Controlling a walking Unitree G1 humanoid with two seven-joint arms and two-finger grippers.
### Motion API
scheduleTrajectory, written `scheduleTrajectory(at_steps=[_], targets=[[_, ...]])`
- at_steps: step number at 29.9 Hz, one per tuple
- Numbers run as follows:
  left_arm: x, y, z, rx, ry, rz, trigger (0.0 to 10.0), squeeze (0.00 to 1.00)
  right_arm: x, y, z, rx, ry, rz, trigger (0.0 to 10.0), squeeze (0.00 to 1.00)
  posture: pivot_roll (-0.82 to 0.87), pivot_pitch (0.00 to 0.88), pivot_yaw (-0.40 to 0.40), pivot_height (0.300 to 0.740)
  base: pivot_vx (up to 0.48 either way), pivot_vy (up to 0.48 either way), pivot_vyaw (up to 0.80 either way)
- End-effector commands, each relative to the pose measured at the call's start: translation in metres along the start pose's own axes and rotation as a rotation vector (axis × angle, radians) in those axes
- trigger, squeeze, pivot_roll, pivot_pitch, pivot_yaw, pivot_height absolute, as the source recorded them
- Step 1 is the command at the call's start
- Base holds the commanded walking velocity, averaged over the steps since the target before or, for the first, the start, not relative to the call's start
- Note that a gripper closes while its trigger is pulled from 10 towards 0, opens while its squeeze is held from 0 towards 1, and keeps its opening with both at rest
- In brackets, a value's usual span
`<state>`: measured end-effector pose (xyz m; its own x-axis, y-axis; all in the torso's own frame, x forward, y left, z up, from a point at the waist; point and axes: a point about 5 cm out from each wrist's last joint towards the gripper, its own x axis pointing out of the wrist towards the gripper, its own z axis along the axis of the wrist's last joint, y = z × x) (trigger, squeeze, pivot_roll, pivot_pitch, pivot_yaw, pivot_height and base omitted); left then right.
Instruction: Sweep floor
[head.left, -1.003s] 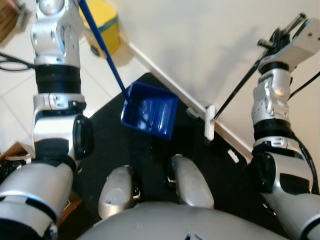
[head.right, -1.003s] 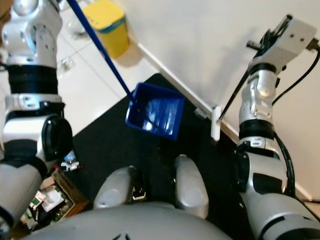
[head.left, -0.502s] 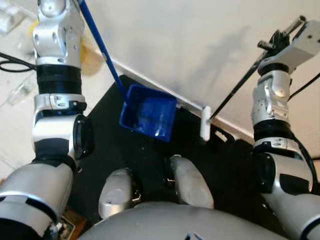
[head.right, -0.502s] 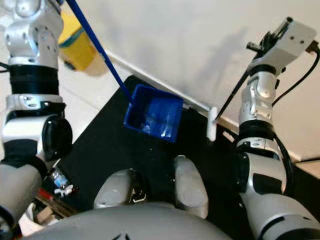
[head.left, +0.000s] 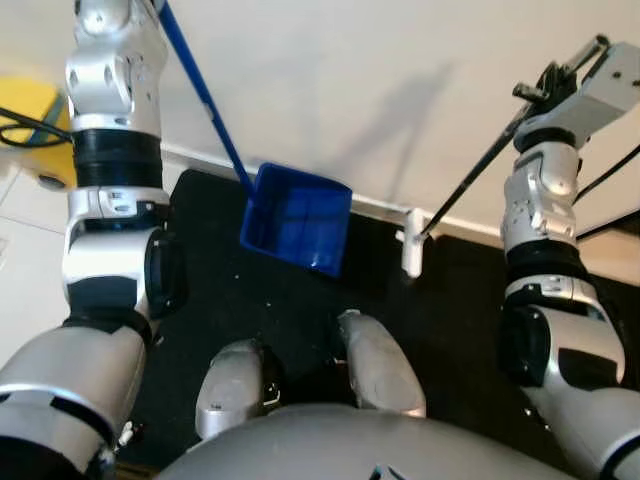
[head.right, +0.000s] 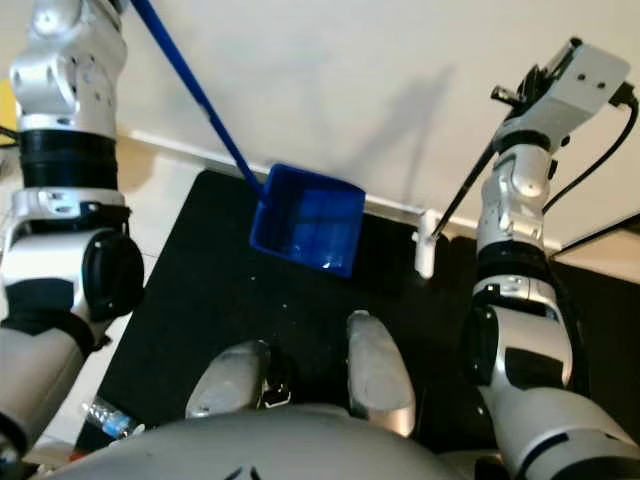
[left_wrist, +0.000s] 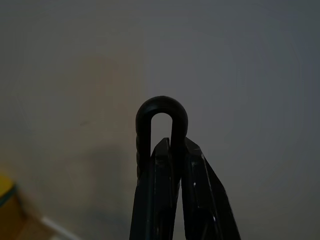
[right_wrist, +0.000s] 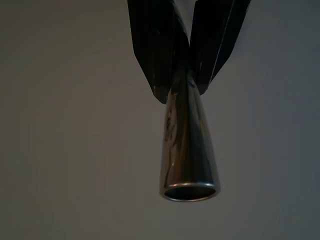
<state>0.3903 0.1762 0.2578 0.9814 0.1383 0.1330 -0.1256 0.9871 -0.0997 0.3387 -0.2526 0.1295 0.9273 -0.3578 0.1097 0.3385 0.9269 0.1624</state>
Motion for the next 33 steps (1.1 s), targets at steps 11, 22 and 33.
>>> scheduleTrajectory(at_steps=[11, 22, 33], targets=[[-0.003, 0.041, -0.037, 0.243, 0.049, 0.142, 10.0, 0.00, -0.013, 0.006, -0.030, -0.100, 0.102, 0.117, 10.0, 0.00, 0.12, 0.000, -0.013, 0.740, 0.000, 0.000, -0.21], [-0.033, 0.053, -0.110, 0.208, 0.143, 0.178, 10.0, 0.00, -0.021, 0.013, -0.036, -0.065, 0.088, 0.181, 10.0, 0.00, 0.11, 0.000, -0.011, 0.740, 0.000, 0.000, 0.00], [-0.053, 0.075, -0.124, 0.122, 0.070, 0.217, 10.0, 0.00, -0.021, 0.016, -0.030, -0.019, 0.036, 0.202, 10.0, 0.00, 0.10, 0.000, -0.035, 0.740, 0.000, 0.000, 0.00]])
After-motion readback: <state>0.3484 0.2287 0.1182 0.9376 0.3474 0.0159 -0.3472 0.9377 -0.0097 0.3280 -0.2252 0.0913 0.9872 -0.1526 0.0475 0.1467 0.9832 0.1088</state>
